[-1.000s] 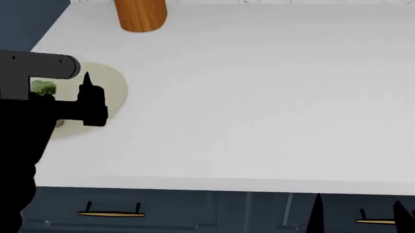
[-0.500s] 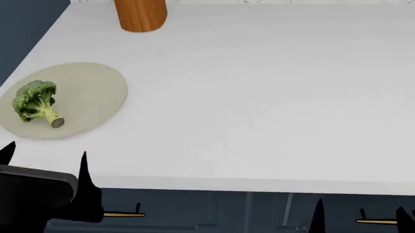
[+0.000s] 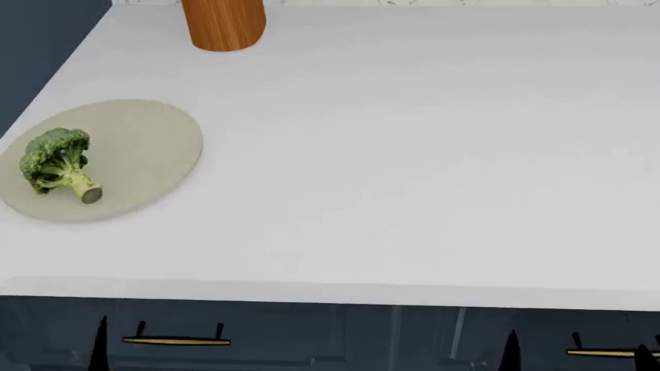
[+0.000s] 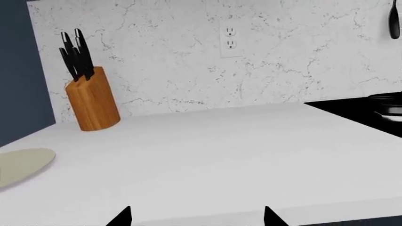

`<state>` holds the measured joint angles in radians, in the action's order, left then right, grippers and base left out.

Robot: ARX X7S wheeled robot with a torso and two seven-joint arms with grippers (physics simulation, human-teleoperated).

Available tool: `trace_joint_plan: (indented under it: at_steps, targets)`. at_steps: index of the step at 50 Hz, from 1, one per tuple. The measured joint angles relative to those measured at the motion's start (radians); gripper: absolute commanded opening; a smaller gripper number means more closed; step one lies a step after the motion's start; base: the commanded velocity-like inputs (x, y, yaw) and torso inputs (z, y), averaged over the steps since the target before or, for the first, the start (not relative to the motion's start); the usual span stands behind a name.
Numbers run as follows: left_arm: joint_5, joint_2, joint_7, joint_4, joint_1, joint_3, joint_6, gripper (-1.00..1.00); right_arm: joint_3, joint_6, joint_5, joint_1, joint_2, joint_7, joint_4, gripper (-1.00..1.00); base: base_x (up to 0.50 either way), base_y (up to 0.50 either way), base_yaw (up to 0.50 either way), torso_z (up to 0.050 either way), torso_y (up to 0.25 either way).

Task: Pick the broccoli from the top rack in the oven and place it on the plate on the counter.

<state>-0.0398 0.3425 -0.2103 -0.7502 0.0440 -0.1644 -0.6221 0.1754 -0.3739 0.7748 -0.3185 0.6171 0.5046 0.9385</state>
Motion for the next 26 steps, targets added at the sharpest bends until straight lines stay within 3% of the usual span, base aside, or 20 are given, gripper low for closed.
trace_joint_plan:
  at_steps: [16, 26]
  targets:
    - [-0.009, 0.058, -0.002, -0.060, 0.128, 0.071, 0.066, 1.00, 0.022, 0.032, -0.016, -0.088, 0.006, 0.020, 0.063, 1.00, 0.00, 0.00, 0.00, 0.000, 0.000]
    - [-0.013, 0.074, -0.015, -0.092, 0.206, 0.113, 0.101, 1.00, 0.027, 0.154, -0.063, -0.197, -0.002, -0.027, 0.031, 1.00, 0.00, 0.00, 0.00, 0.000, 0.000]
